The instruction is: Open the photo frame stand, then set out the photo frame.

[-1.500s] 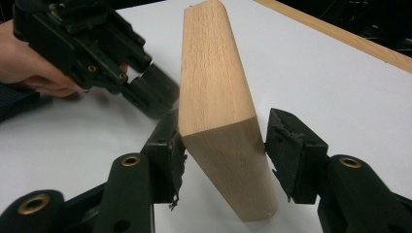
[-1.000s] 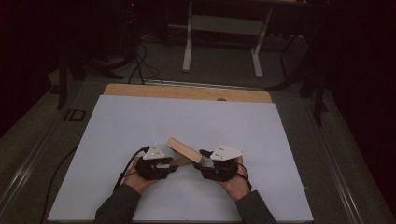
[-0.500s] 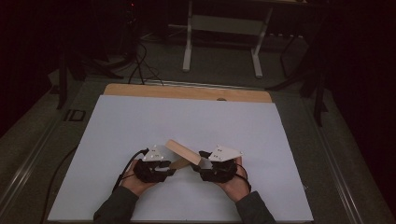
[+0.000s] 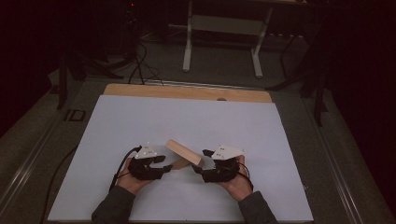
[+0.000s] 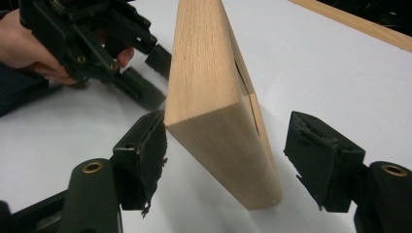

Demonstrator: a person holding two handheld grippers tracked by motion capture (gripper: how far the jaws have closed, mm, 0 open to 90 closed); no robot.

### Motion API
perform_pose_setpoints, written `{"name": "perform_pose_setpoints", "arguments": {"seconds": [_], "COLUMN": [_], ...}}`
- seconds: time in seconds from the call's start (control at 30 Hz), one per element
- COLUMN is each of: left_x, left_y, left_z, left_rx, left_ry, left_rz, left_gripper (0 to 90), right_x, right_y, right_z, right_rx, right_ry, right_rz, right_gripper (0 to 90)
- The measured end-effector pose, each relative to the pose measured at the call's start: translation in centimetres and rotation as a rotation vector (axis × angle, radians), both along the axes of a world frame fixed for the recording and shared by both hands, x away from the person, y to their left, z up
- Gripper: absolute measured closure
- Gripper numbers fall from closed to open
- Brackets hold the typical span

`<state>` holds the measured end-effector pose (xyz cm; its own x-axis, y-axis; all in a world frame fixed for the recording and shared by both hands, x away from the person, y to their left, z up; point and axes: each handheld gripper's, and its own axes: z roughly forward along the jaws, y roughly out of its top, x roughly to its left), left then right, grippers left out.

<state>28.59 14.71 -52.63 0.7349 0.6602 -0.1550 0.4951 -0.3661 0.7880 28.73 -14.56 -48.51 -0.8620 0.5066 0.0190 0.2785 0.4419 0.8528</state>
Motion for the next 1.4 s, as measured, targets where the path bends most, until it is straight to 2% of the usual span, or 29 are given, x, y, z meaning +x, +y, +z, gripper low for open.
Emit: {"name": "perform_pose_setpoints", "arguments": {"seconds": [0.17,0.6,0.83,1.2,1.4], "left_x": [0.1,0.3,0.3,-0.2,-0.5], "left_y": [0.5,1.7,2.1,2.1,1.7], "left_z": [0.2,0.7,0.9,1.5,1.7], "left_rx": [-0.015,-0.043,-0.062,-0.098,-0.103], "left_ry": [-0.01,-0.026,-0.031,-0.109,-0.131], "left_rz": [0.02,0.069,0.095,0.137,0.112], "left_gripper": [49.3,49.9,52.7,59.0,66.1], "right_x": [0.1,0.4,0.3,0.4,0.7], "right_y": [-0.2,-1.2,-2.0,-3.6,-4.5], "right_z": [0.0,-0.6,-0.8,-0.8,-0.8], "right_rx": [0.006,-0.015,-0.043,-0.041,-0.04], "right_ry": [0.012,0.05,0.059,0.076,0.076], "right_rz": [0.009,0.038,0.061,0.043,0.009], "right_gripper": [32.5,34.9,38.4,48.9,61.4]}}
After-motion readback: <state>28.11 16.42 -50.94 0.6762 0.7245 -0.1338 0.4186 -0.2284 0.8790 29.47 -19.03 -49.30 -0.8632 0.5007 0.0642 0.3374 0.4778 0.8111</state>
